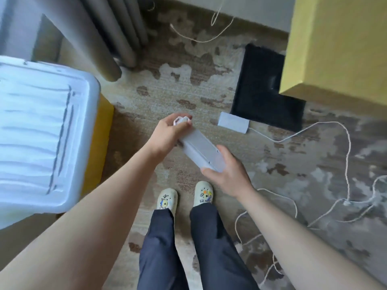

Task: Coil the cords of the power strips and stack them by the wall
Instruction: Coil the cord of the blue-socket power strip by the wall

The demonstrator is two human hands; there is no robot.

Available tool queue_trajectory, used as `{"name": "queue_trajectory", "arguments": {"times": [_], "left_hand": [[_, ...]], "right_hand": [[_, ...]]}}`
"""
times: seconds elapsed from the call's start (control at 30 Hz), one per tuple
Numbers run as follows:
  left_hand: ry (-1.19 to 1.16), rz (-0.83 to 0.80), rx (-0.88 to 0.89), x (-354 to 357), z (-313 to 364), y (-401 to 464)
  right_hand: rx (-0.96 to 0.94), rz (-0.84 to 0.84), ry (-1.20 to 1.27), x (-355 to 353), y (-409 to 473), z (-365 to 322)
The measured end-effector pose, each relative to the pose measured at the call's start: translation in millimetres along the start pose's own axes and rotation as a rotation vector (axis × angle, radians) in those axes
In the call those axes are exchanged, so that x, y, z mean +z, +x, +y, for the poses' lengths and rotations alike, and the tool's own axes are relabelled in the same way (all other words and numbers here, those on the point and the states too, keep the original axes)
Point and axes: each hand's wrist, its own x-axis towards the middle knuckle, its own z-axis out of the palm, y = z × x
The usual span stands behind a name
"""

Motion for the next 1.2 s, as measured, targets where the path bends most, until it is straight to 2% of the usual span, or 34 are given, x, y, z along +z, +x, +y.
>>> {"name": "queue_trajectory", "arguments": {"times": [0.17,0.4,0.57,0.67,0.77,0.93,1.1,1.2], "left_hand": [[0.253,-0.202,0.179,51.3,94.8,-72.6],[0.416,-0.523,0.386,165.6,166.8,-170.3],[0.183,-0.826,0.305,295.0,225.0,-242.1],[0.054,-1.024,0.298,370.2,243.7,-289.8],[0.058,-1.188,0.323,441.0,253.1,-339.3],[0.243,-1.253,0.418,550.1,247.8,-405.3],[0.433,-1.311,0.389,625.8,221.4,-445.1],[0.489,-1.371,0.432,656.9,221.3,-451.9]], "right_hand": [[0.005,0.203,0.103,-65.8,-100.1,-39.2],[0.036,0.544,0.201,-149.9,-252.8,-44.1],[0.083,0.908,0.317,-230.6,-345.2,-22.3],[0.043,1.054,0.398,-281.9,-402.2,-7.1],[-0.059,1.19,0.485,-332.5,-455.0,5.6],[-0.233,1.315,0.594,-430.1,-528.4,20.5],[-0.244,1.331,0.663,-507.0,-573.2,36.3],[-0.262,1.364,0.761,-548.2,-584.0,54.3]]}}
